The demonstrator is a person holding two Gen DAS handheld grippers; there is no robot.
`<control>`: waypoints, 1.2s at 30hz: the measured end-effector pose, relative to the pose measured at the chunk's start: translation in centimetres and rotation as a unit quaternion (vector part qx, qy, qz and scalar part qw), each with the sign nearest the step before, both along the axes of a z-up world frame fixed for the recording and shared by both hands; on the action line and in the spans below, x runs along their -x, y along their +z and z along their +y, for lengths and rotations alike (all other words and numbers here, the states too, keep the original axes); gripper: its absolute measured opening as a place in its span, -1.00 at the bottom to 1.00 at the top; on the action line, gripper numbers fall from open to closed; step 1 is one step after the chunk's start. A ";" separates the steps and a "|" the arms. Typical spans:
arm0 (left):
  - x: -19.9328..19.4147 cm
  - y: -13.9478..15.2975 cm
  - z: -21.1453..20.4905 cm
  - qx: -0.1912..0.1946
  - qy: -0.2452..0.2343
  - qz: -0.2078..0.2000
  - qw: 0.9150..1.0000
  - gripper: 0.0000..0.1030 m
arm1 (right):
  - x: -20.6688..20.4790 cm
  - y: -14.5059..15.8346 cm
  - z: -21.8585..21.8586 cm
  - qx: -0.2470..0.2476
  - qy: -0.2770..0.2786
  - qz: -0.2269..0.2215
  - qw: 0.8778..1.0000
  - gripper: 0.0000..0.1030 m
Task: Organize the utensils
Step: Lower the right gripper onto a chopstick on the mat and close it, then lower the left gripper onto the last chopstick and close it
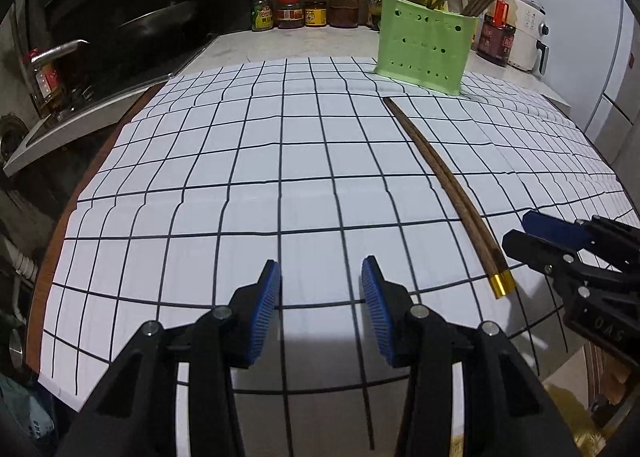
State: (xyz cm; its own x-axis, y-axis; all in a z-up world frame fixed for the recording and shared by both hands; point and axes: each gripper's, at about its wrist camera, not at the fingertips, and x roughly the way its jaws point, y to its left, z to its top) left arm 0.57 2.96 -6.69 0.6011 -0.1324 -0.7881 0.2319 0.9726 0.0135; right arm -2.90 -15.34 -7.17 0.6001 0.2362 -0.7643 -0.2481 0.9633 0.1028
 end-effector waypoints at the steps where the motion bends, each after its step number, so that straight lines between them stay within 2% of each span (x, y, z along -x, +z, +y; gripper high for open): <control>1: -0.1 0.0 0.1 0.001 0.001 0.000 1.000 -0.18 | -0.3 -0.1 0.1 0.000 0.002 0.001 1.000 -0.54; 4: -0.4 -0.3 0.3 0.006 0.003 0.005 1.000 -0.18 | -0.8 -0.5 0.4 0.001 0.009 0.010 1.000 -0.68; 8: -0.7 -0.2 0.0 0.011 -0.005 0.006 1.000 -0.18 | -1.3 -1.1 0.8 0.006 0.015 0.017 1.000 -0.69; 10: -0.7 -0.2 -0.3 0.015 -0.012 0.006 1.000 -0.18 | -1.5 -1.2 0.9 0.023 0.010 0.010 1.000 -0.81; 12: -0.8 -0.2 -0.7 0.018 -0.018 0.008 1.000 -0.18 | -1.4 -1.2 0.8 0.042 0.000 0.000 0.999 -0.85; 21: -1.0 -0.4 -2.2 0.040 -0.037 0.027 0.998 -0.18 | -1.0 -1.0 -4.0 0.017 -0.054 0.010 0.998 -0.86; 25: -1.3 -0.1 -4.4 0.067 -0.062 0.034 0.995 -0.18 | -0.3 -1.0 -6.6 0.016 -0.084 0.008 0.996 -0.86; 30: -1.3 0.1 -7.8 0.073 -0.092 0.034 0.992 -0.18 | 0.8 -1.0 -8.9 0.029 -0.112 0.001 0.993 -0.86; 32: -1.4 0.0 -9.3 0.071 -0.106 0.039 0.991 -0.18 | 1.1 -1.0 -9.4 0.030 -0.118 0.000 0.993 -0.86; 36: -1.4 -0.8 -11.8 0.029 -0.120 0.042 0.991 -0.18 | 1.5 -1.0 -10.1 0.040 -0.120 -0.006 0.992 -0.86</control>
State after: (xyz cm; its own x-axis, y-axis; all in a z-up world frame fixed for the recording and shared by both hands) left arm 1.94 -8.81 -7.44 0.4787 -0.3098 -0.8215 0.4550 0.8878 -0.0696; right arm -4.44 -25.41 -8.16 0.6405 0.0242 -0.7675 -0.0105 0.9997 0.0228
